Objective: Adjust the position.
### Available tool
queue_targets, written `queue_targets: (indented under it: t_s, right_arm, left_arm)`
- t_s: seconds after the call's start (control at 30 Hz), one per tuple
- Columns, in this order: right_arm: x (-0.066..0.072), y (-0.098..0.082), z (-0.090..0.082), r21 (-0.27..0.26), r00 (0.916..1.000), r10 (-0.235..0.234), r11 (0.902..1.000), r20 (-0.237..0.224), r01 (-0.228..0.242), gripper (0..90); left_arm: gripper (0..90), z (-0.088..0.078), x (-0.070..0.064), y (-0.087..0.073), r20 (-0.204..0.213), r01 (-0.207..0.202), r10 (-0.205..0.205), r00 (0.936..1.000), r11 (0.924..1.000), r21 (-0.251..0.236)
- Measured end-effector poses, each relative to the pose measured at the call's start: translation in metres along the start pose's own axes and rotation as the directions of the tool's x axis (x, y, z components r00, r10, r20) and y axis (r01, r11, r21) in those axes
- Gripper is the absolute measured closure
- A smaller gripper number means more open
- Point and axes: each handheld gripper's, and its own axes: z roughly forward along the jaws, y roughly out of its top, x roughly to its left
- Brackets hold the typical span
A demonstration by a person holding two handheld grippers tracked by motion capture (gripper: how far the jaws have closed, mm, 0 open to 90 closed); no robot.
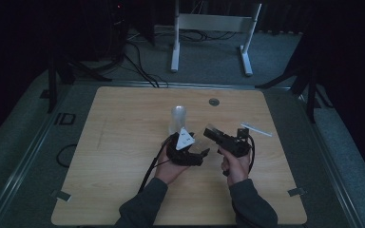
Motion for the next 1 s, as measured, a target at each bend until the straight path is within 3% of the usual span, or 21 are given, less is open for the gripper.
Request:
queue_targets:
  t_s: [0.23,0.7,1.0]
  right_arm:
    - [0.0011,0.0003,0.0007,0.001,1.0000,0.004,1.0000,-0.005,-0.004,41.2]
    - [0.0009,0.0014,0.0011,0.013,1.0000,0.002,0.9999,-0.006,-0.002,40.5]
    - [0.0016,0.0030,0.0002,0.011,0.9998,-0.005,0.9999,-0.018,0.005,33.1]
  left_arm:
    - [24.2,0.0029,-0.0006,-0.0008,0.003,0.006,-0.006,1.0000,0.9998,0.020]
    - [25.9,0.0034,-0.0019,0.0007,-0.007,0.000,0.000,1.0000,0.9995,0.032]
    - [28.2,0.0006,-0.0034,0.0018,0.002,-0.016,0.016,0.9999,0.9996,0.024]
